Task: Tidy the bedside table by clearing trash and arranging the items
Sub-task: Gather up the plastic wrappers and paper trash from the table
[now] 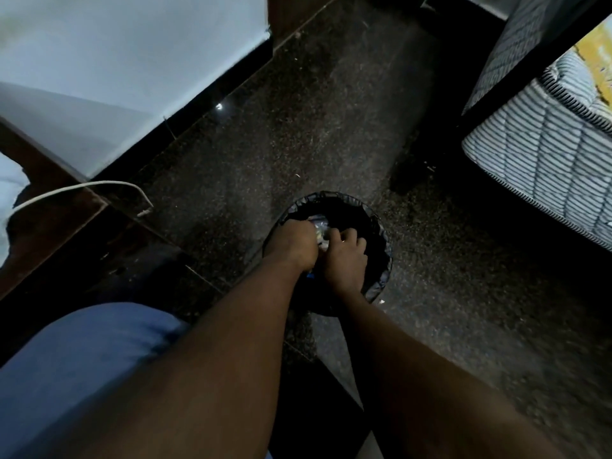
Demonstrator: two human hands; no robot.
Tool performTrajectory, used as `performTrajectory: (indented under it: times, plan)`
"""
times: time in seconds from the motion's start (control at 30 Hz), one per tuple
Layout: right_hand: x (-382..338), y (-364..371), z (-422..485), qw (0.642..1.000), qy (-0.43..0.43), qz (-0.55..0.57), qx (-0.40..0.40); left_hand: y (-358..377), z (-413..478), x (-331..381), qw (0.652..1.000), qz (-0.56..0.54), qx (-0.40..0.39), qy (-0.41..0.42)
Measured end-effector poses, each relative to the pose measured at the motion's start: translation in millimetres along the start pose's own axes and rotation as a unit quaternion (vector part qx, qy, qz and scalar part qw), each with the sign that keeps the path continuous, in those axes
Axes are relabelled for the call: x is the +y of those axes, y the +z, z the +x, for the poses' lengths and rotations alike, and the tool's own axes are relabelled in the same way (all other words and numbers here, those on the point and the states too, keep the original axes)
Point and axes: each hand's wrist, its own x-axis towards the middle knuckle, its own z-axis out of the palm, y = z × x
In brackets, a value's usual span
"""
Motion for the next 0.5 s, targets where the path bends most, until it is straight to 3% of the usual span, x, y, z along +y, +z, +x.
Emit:
performTrajectory:
  times: [0.2,0.3,0.5]
  plan:
    - [-10,10,20,0.993,-0.029,0.002,-0.111,-12,3,-14,0.996,-0.037,0.051,-0.055]
    - [-19,1,28,0.987,-0.022,0.022,-0.156,-22,3,-20,0.996,-0.062,0.044,-0.043]
    - [-10,-28,10,0.991,0.029,0.104,-0.078,-44,-16,-19,0.996,-0.082,0.042,0.002]
